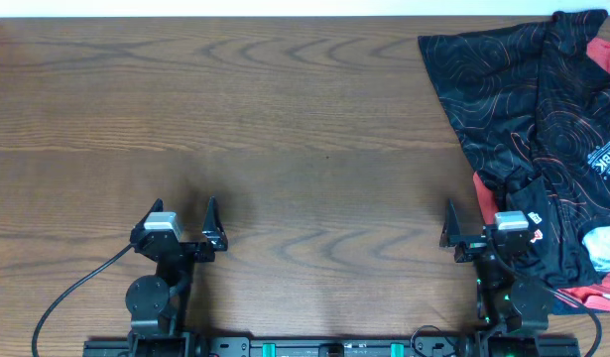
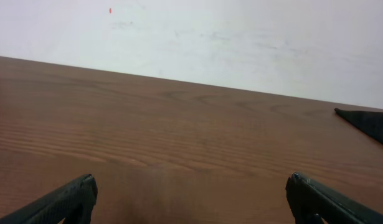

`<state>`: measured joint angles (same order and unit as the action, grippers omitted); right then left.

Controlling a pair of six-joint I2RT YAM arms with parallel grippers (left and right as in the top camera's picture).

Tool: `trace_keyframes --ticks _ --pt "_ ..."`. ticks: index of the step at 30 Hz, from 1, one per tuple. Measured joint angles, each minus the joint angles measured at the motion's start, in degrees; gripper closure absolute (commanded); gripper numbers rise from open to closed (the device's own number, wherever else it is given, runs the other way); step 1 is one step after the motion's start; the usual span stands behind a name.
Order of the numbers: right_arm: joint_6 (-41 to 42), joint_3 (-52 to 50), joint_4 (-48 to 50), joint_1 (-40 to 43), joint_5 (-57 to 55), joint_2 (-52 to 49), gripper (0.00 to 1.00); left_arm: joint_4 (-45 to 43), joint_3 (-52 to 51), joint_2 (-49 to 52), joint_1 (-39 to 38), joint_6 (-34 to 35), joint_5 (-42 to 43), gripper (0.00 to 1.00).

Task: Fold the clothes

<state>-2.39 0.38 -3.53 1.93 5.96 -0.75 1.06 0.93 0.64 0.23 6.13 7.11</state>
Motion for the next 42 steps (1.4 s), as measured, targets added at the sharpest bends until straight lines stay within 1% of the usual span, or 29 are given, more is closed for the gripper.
trace_keyframes --ticks 17,21,24,28,32,36,38,42 --pt "1.0 0.0 -0.1 0.0 0.0 -0.6 0.01 0.5 0.3 1.3 0.0 0.4 0.0 0.02" --pt "2.4 0.5 -1.4 0.0 -0.2 -2.8 0.01 3.6 1.8 1.5 0.0 1.0 0.1 0.02" --pt "4.0 2.8 -5.4 0.0 -1.0 -6.3 0.01 8.4 3.6 2.6 0.0 1.3 0.5 0.02" --pt "6.6 9.8 -12.4 0.0 -3.3 -13.6 0.01 15.3 7.8 7.4 0.0 1.3 0.7 0.02" --pt "8.4 19.9 -20.4 0.0 -5.6 -23.5 0.01 20.5 14.9 15.2 0.0 1.4 1.1 0.02" --pt "9.2 30.4 -30.5 0.2 -6.4 -36.1 0.01 27.4 24.4 25.6 0.0 1.4 2.8 0.02" --pt "9.4 35.1 -35.6 0.7 -6.7 -42.9 0.01 32.2 29.4 31.1 0.0 1.4 3.4 0.02" --pt "9.6 43.1 -41.2 1.7 -6.8 -55.5 0.01 41.8 38.5 41.4 0.0 1.4 4.0 0.02"
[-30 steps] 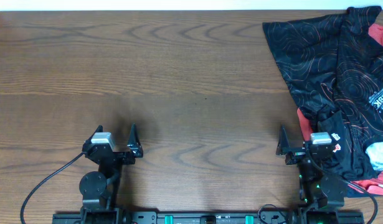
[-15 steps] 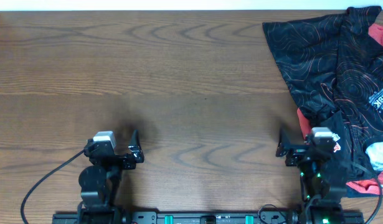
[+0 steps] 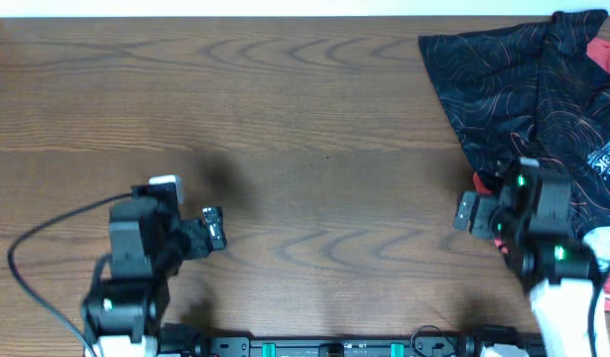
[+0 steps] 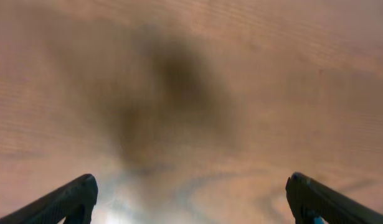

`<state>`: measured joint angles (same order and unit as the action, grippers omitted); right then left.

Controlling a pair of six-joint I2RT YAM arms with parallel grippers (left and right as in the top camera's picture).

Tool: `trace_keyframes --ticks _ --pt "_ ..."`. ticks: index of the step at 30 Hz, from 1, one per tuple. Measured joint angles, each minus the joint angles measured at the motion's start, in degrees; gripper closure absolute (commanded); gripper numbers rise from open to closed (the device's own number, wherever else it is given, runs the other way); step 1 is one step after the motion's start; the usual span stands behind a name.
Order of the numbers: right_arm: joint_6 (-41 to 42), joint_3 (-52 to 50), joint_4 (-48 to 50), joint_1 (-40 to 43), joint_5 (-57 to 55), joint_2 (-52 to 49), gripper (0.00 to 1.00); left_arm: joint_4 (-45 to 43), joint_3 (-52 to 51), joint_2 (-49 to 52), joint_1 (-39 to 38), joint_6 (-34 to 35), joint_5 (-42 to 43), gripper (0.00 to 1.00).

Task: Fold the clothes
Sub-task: 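Reach the right gripper into the clothes pile and grasp the black shirt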

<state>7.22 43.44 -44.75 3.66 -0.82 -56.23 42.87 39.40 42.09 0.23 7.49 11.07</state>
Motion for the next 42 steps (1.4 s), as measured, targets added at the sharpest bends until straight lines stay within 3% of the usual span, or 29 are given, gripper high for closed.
trace_keyframes --ticks 5,12,21,28,31,33,34,35,38,39,42 --pt "0.7 3.9 -2.2 0.1 -1.7 -8.1 0.01 3.6 5.1 7.9 0.0 0.0 0.6 0.02" --pt "15.1 4.0 -11.0 4.7 -18.6 -14.6 0.01 4.1 5.3 12.7 0.0 0.0 0.6 0.02" --pt "20.3 3.1 -8.2 14.0 -23.9 -19.5 0.01 4.3 5.3 13.5 0.0 0.0 0.6 0.02" --pt "20.8 0.9 -4.9 16.6 -23.7 -24.1 0.02 4.3 5.3 13.5 0.0 0.0 0.6 0.02" --pt "20.0 0.0 -2.4 16.6 -22.5 -25.6 0.14 4.3 5.3 13.5 0.0 0.0 0.6 0.02" --pt "19.6 -0.5 -0.5 16.6 -20.7 -26.7 0.34 4.3 5.3 13.5 0.0 0.0 0.6 0.02" --pt "18.9 -0.7 -0.1 16.6 -20.0 -27.0 0.39 4.3 5.3 13.5 0.0 0.0 0.6 0.02" --pt "18.8 -0.9 0.2 16.6 -19.1 -27.3 0.48 4.3 5.3 13.5 0.0 0.0 0.6 0.02" --pt "18.0 -1.2 0.5 16.6 -16.7 -27.9 0.94 4.3 5.3 13.5 0.0 0.0 0.6 0.02" --pt "17.9 -1.2 0.5 16.6 -16.2 -27.9 0.99 4.3 5.3 13.5 0.0 0.0 0.6 0.02" --pt "17.9 -1.2 -0.2 16.6 -15.0 -27.9 0.99 4.3 5.3 13.5 0.0 0.0 0.6 0.02"
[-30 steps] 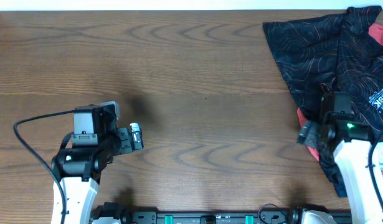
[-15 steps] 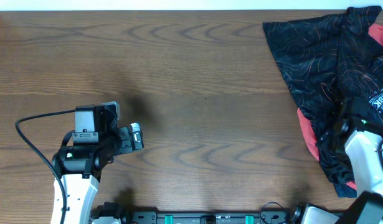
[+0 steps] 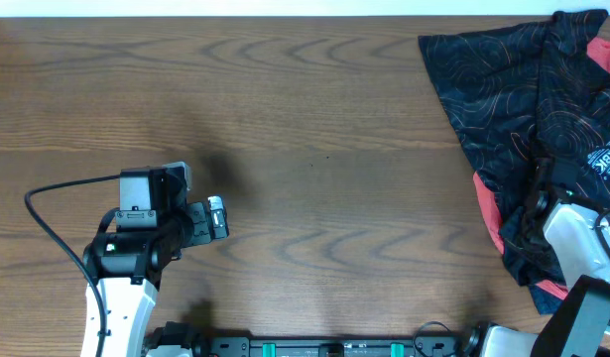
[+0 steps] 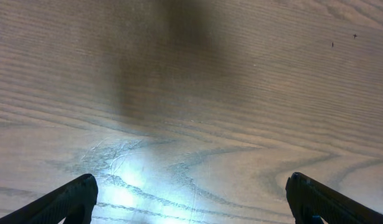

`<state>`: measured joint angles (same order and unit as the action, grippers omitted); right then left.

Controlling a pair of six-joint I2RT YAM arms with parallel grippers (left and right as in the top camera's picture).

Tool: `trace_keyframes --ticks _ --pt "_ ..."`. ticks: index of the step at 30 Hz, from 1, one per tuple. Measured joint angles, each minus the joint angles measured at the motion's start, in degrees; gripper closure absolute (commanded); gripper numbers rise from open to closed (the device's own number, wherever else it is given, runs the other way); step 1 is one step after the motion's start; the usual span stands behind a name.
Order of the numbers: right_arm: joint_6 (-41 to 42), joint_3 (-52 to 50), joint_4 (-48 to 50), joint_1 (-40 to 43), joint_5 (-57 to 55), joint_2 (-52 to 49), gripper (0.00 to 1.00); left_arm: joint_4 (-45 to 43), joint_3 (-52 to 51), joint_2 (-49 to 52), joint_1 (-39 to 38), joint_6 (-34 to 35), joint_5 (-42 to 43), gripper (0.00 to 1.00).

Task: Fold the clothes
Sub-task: 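Reach the right gripper into the clothes pile and grasp the black shirt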

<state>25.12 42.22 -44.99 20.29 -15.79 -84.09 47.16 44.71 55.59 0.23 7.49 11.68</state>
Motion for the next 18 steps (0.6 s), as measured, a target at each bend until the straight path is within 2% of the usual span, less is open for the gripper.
trace_keyframes --ticks 5,9,13,18 --pt "-2.4 2.1 -4.9 0.0 4.2 0.5 0.99 0.0 0.0 0.0 0.0 0.0 0.0 0.02" --pt "-6.3 9.5 -8.6 0.0 9.5 3.3 0.99 0.0 0.0 0.0 0.0 0.0 0.0 0.02" --pt "-11.2 16.3 -9.4 0.0 18.6 7.8 0.99 0.0 0.0 0.0 0.0 0.0 0.0 0.02" --pt "-20.0 17.6 -11.3 -4.1 33.4 10.4 0.99 0.0 0.0 0.0 0.0 0.0 0.0 0.02"
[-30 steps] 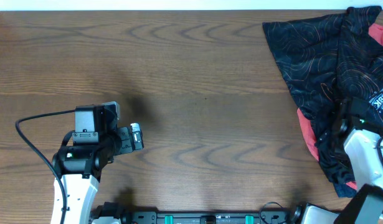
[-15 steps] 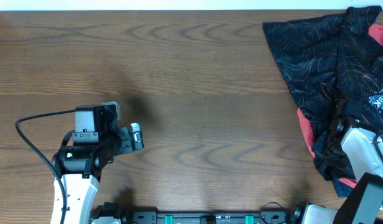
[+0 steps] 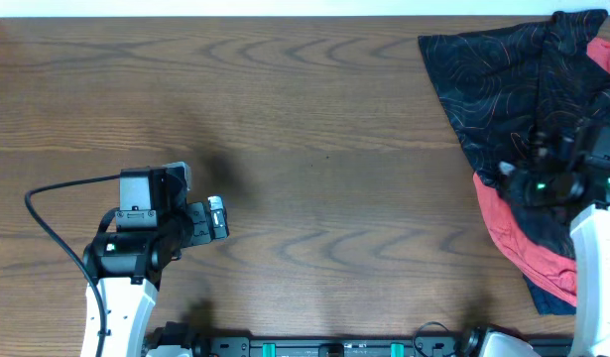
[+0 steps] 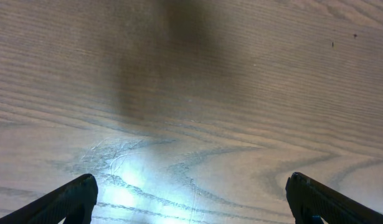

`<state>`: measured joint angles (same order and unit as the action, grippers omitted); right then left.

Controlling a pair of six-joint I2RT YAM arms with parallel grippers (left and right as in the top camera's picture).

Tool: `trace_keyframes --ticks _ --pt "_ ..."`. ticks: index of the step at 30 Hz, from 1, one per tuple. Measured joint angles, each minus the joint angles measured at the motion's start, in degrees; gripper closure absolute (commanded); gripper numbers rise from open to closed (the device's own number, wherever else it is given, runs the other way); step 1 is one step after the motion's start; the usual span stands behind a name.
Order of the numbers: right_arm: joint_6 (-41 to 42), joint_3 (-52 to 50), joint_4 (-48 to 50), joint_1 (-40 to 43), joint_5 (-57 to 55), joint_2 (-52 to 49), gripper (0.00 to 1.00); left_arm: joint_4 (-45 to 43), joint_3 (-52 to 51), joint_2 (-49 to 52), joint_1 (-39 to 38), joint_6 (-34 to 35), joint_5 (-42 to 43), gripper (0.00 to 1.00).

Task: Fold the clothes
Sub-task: 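Reach the right gripper into the clothes pile and grasp the black shirt, then pull the black shirt left toward the left gripper with the right gripper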

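Note:
A black garment (image 3: 503,89) with thin red line patterns lies crumpled at the table's far right, with its red inside (image 3: 508,238) showing along the near edge. My right gripper (image 3: 513,174) hangs over the middle of the garment. Its fingers are dark against the dark cloth, so whether they hold it does not show. My left gripper (image 3: 217,217) is at the near left, far from the garment. In the left wrist view the left gripper (image 4: 190,182) stands wide open, looking down on bare wood with nothing between its fingers (image 4: 73,196).
The brown wooden table (image 3: 314,129) stretches between the two arms. A black cable (image 3: 47,198) loops off the left arm at the near left. The arm bases' rail (image 3: 334,347) runs along the near edge.
The right arm has moved farther from the near edge, over the middle of the garment. More red now shows along the garment's near edge. The left arm has not moved.
Both arms first sat low at the near edge, the left gripper open and facing across the table. Then both were raised, the left camera tilted down at the wood. Later the right arm was over the garment's near part, and now over its middle.

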<state>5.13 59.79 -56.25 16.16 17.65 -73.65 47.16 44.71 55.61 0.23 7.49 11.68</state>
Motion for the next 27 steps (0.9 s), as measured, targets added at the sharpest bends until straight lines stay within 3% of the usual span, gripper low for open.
trace_keyframes --ticks 7,17,27 --pt "-6.6 -0.1 3.1 -19.7 10.9 -0.4 0.99 0.0 0.0 0.0 0.0 0.0 0.0 0.02" --pt "2.3 -0.2 23.2 -48.1 7.3 -8.1 0.98 -0.1 0.0 0.0 0.0 0.0 0.0 0.02" --pt "9.5 -0.3 40.4 -60.0 1.1 -22.0 0.96 -1.1 0.0 0.0 0.0 0.0 0.0 0.02"
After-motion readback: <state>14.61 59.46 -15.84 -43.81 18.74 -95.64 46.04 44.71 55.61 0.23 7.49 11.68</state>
